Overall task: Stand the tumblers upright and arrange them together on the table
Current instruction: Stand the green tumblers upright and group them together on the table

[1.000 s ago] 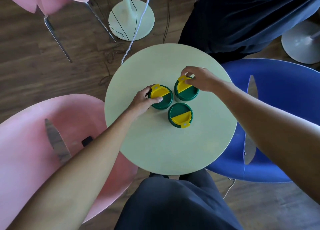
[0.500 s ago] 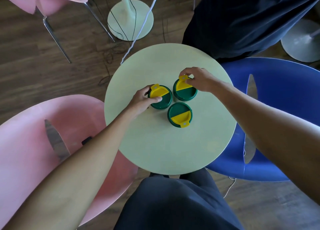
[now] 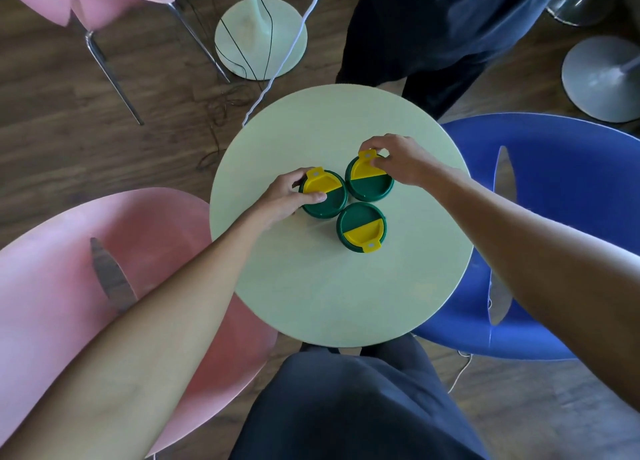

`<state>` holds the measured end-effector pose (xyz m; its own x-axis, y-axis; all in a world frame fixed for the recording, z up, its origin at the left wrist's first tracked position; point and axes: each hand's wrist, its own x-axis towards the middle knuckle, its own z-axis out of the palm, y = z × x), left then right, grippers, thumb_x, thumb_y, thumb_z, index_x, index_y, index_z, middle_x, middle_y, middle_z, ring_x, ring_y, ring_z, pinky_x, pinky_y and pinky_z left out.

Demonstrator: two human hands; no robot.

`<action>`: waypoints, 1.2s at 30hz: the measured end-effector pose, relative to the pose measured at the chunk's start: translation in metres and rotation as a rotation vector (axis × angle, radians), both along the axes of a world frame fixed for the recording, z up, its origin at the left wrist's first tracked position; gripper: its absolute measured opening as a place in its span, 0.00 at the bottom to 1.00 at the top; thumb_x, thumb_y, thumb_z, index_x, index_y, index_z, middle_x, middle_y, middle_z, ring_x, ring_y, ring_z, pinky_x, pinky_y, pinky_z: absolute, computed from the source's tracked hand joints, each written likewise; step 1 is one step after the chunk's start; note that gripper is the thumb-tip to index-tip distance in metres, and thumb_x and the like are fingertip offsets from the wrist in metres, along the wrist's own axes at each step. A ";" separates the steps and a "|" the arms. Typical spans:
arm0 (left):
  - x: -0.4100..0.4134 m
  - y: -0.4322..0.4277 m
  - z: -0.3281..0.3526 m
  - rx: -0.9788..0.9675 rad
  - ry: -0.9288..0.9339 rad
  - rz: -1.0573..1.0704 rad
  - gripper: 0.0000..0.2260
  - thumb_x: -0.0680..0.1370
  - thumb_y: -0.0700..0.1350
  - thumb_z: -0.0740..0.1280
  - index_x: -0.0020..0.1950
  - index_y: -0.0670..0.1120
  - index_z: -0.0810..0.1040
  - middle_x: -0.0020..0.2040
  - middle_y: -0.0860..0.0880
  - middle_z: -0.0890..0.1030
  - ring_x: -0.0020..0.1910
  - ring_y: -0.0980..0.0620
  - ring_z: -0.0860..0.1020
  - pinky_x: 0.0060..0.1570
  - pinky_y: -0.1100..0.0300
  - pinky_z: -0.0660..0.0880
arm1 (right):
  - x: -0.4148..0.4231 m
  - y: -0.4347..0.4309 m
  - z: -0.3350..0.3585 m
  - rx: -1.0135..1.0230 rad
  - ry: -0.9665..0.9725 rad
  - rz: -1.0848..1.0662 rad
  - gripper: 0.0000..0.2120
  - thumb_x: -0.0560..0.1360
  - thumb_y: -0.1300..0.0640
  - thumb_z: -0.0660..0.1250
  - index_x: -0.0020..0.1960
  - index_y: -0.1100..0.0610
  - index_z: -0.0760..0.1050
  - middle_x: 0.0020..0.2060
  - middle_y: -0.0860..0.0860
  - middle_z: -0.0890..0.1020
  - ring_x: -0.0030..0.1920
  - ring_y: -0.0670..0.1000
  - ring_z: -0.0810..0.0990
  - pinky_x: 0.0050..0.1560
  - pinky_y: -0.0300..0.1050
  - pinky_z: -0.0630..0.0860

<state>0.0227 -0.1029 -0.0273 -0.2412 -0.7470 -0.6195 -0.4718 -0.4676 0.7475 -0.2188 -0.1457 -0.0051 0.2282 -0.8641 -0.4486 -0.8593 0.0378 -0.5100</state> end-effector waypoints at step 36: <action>-0.208 0.021 0.097 -0.840 -0.246 -0.381 0.08 0.77 0.43 0.64 0.51 0.47 0.83 0.44 0.47 0.85 0.45 0.44 0.81 0.46 0.53 0.77 | -0.136 0.150 0.085 -0.227 -0.401 -0.998 0.10 0.73 0.58 0.65 0.52 0.54 0.81 0.48 0.53 0.86 0.46 0.51 0.85 0.45 0.47 0.79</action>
<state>-0.1858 -0.0823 0.0693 -0.4949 -0.8688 0.0174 -0.6702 0.3944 0.6288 -0.3544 0.0038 0.0801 -0.5253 -0.7942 -0.3055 -0.2650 0.4938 -0.8282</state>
